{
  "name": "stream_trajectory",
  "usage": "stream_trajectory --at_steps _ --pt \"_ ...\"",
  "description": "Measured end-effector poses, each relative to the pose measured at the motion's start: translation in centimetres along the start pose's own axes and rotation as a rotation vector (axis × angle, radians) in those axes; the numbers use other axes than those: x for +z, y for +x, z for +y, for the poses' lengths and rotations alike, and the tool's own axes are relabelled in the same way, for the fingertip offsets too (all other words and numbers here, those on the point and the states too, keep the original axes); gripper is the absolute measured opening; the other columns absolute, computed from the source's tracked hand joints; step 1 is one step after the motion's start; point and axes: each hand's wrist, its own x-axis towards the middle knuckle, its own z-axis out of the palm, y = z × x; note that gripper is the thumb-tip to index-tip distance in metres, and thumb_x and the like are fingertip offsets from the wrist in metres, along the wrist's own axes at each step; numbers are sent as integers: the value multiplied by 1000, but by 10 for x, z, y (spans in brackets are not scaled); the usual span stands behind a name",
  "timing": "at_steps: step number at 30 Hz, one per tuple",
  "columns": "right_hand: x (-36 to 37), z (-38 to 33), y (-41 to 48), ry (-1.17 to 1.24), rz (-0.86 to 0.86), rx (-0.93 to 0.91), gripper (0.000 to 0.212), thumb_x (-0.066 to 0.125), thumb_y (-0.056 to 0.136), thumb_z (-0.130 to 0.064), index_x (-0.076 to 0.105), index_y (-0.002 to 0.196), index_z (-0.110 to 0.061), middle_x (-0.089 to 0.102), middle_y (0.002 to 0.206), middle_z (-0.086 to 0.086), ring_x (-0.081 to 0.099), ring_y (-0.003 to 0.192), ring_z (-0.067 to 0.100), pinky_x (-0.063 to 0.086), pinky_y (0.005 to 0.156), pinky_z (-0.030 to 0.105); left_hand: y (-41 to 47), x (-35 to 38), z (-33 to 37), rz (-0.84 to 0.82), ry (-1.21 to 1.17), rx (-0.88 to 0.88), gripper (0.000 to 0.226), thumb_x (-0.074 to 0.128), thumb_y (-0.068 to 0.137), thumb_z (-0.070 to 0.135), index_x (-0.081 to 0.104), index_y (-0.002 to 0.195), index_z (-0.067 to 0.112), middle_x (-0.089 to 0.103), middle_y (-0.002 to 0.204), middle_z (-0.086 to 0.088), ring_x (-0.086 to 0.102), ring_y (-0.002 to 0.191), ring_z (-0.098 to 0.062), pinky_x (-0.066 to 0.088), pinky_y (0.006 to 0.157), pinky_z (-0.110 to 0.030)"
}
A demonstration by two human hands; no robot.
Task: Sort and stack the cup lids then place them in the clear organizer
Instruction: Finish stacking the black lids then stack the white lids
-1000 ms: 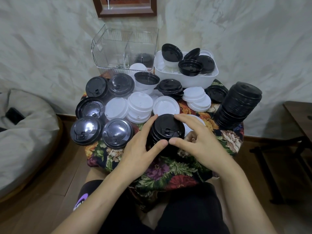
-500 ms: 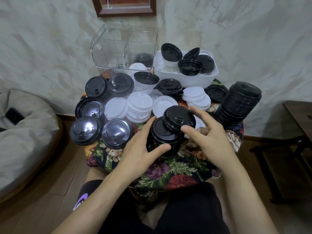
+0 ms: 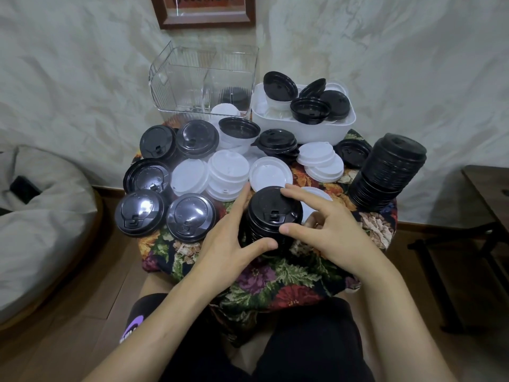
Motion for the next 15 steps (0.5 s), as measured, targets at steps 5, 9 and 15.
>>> stream_trajectory --at_steps 5,9,15 --pt "1 -1 0 0 0 -1 63 84 83 -41 58 139 -52 47 148 -37 58 67 9 48 77 23 -1 0 0 6 -13 10 84 44 84 88 11 157 62 42 154 32 39 142 7 37 118 -33" --pt "2 -1 1 39 1 1 71 83 79 -52 50 140 -62 67 131 -3 57 67 15 55 77 42 -2 2 -1 18 4 -7 77 47 89 81 14 156 62 43 153 29 40 142 5 37 119 -37" --pt "2 6 -1 50 -21 33 74 79 76 -59 46 142 -65 46 60 -6 45 60 9 40 66 27 -1 2 -3 20 20 -6 77 48 89 80 17 157 59 46 144 32 43 139 4 39 116 -35"
